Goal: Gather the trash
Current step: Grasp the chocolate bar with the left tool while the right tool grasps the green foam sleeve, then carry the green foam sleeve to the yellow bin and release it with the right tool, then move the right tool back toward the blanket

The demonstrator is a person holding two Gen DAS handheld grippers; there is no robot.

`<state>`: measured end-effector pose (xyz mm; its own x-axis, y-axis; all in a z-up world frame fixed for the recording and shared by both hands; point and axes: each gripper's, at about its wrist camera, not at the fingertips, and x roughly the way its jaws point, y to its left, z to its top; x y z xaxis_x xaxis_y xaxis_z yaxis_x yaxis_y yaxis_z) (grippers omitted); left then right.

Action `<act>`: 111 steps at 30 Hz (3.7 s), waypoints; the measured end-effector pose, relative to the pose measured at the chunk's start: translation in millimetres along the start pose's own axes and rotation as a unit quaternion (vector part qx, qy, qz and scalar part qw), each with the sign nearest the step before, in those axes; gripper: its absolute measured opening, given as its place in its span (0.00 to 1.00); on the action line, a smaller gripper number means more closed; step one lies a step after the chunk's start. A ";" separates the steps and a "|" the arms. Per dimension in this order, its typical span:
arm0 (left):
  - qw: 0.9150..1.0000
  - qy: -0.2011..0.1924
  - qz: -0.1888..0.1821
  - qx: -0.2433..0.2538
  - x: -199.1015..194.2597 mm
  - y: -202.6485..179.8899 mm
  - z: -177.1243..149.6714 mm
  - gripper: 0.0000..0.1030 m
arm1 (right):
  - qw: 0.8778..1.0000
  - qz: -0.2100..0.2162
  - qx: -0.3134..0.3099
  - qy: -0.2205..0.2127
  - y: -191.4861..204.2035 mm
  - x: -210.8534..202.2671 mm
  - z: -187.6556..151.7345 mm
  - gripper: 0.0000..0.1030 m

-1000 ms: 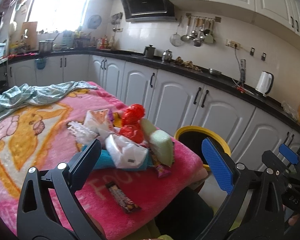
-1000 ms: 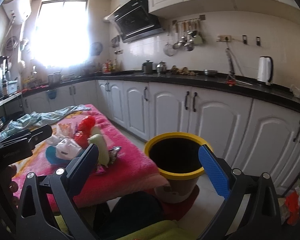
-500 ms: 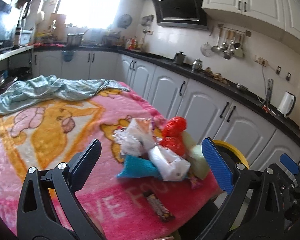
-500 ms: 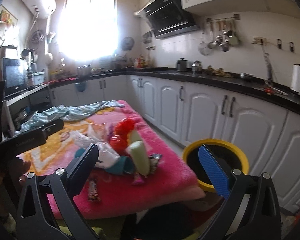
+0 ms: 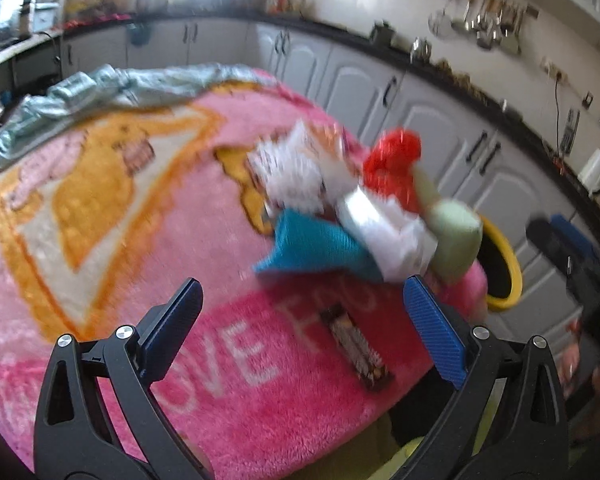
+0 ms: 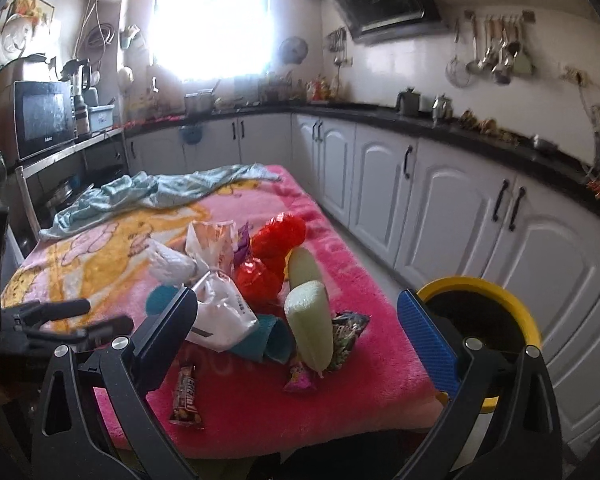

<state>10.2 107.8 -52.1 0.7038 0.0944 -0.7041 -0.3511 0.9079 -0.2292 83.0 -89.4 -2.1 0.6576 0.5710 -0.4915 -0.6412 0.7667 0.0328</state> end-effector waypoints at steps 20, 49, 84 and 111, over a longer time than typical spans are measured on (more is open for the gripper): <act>0.988 0.143 -0.065 0.011 64.0 -25.5 -31.7 0.34 | 0.993 0.038 0.030 0.108 -27.5 91.4 -20.7 0.66; 0.982 0.080 -0.137 0.100 3.5 -50.6 -21.8 0.14 | 0.991 0.044 0.113 0.056 -66.7 23.5 -4.9 0.30; 0.965 0.000 -0.218 0.149 98.7 -254.4 81.2 0.14 | 0.970 -0.108 0.219 -0.013 -246.2 -34.0 -10.4 0.30; 0.987 -0.052 -0.130 0.084 79.3 -193.3 93.4 0.90 | 0.961 -0.134 0.235 -0.054 -247.2 -37.7 -11.5 0.83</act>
<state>191.6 -22.1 -0.9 0.8191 -0.1166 -0.5617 -0.0492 0.9612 -0.2713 212.1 -303.8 -1.7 0.8274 0.3427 -0.4449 -0.2103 0.9236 0.3204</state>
